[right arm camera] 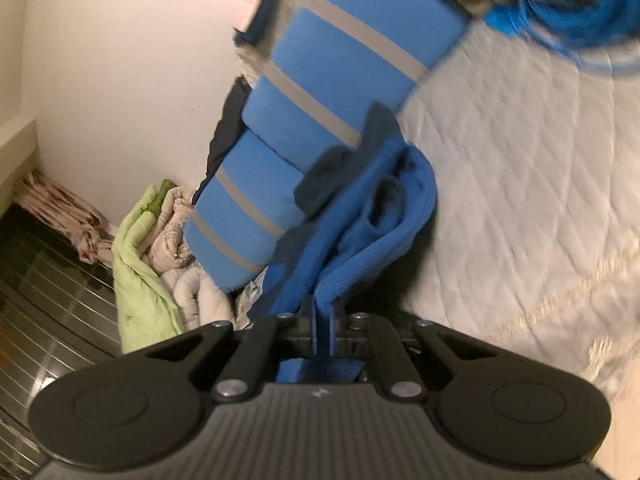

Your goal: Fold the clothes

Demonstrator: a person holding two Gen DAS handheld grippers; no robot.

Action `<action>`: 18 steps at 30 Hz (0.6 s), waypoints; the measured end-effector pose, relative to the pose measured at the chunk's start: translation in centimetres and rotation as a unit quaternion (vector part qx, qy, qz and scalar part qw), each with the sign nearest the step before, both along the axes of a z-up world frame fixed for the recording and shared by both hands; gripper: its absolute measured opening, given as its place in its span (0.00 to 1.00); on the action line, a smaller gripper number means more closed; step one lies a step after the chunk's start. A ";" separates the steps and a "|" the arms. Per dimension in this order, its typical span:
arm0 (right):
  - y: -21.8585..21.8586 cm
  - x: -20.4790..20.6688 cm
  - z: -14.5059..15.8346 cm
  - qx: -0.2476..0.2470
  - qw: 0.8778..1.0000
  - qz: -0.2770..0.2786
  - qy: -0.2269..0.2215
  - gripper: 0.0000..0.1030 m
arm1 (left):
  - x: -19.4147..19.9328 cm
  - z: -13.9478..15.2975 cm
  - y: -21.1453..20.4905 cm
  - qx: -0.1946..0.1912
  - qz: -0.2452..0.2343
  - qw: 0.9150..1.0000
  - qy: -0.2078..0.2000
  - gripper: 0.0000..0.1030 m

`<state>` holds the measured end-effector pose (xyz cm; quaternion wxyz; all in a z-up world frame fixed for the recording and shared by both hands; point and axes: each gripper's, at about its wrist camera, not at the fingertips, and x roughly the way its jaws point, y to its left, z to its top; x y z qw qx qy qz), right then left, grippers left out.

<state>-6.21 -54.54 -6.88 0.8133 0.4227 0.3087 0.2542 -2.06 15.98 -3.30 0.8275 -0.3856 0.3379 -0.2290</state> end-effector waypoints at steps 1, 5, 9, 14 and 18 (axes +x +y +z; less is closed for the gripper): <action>0.3 0.0 0.9 -0.014 1.000 -0.001 -0.004 0.06 | -0.2 0.5 -0.3 0.005 0.005 1.000 -0.006 0.16; 1.2 0.2 3.1 -0.046 0.999 -0.010 -0.008 0.05 | -0.8 2.6 -1.1 0.027 0.020 0.999 -0.030 0.15; 1.2 0.4 4.6 -0.062 0.998 -0.018 -0.007 0.05 | -1.0 4.5 -1.6 0.035 0.036 0.998 -0.041 0.15; 1.1 0.8 7.1 -0.084 0.996 -0.028 0.006 0.05 | -1.5 5.9 -1.9 0.036 0.043 0.998 -0.037 0.15; 1.1 0.7 9.3 -0.099 0.995 -0.030 0.011 0.05 | -2.6 6.7 -1.6 0.031 0.052 0.998 -0.023 0.15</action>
